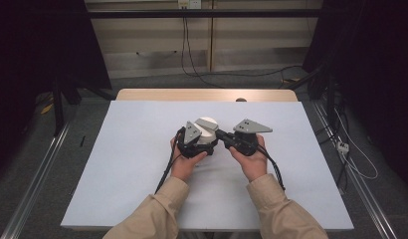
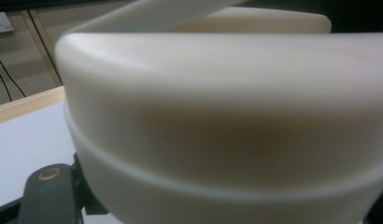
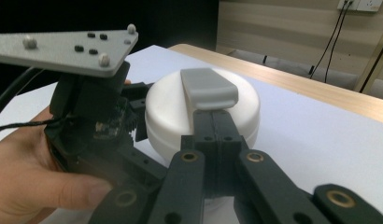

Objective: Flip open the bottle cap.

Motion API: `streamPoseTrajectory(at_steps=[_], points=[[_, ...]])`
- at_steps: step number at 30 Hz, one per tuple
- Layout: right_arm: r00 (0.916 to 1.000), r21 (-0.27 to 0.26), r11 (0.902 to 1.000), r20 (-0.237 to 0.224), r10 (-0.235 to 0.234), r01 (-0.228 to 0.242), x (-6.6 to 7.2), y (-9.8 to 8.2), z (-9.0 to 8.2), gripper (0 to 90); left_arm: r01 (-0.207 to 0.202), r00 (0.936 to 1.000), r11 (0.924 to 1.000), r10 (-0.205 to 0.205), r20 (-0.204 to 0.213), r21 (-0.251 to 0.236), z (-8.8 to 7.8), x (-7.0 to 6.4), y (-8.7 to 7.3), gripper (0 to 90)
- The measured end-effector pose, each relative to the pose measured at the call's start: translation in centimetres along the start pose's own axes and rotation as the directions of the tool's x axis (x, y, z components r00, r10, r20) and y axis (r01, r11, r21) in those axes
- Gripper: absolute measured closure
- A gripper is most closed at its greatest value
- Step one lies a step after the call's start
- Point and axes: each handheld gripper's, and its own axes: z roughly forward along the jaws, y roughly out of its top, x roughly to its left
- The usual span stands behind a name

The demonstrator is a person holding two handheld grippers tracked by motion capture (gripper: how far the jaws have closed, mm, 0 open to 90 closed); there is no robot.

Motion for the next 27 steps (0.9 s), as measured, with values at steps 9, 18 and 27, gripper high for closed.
streamPoseTrajectory(at_steps=[9, 18, 27], points=[[0.9999, -0.014, 0.9998, 0.006, -0.014, 0.014, -0.2, 1.2, 0.1, 90.0, 0.010, 0.9999, 0.9999, -0.010, 0.003, 0.003, 0.0, 0.1, 0.0, 18.5], [0.9996, -0.013, 0.9996, 0.006, -0.026, 0.026, -0.1, 1.8, 0.6, 90.0, 0.017, 0.9998, 0.9998, -0.017, 0.005, 0.001, 0.1, 0.1, 0.0, 18.5], [0.9995, -0.019, 0.9993, 0.004, -0.032, 0.032, 0.0, 2.4, 1.0, 90.0, 0.013, 0.9999, 0.9999, -0.013, 0.004, 0.003, 0.1, 0.0, 0.0, 18.5]])
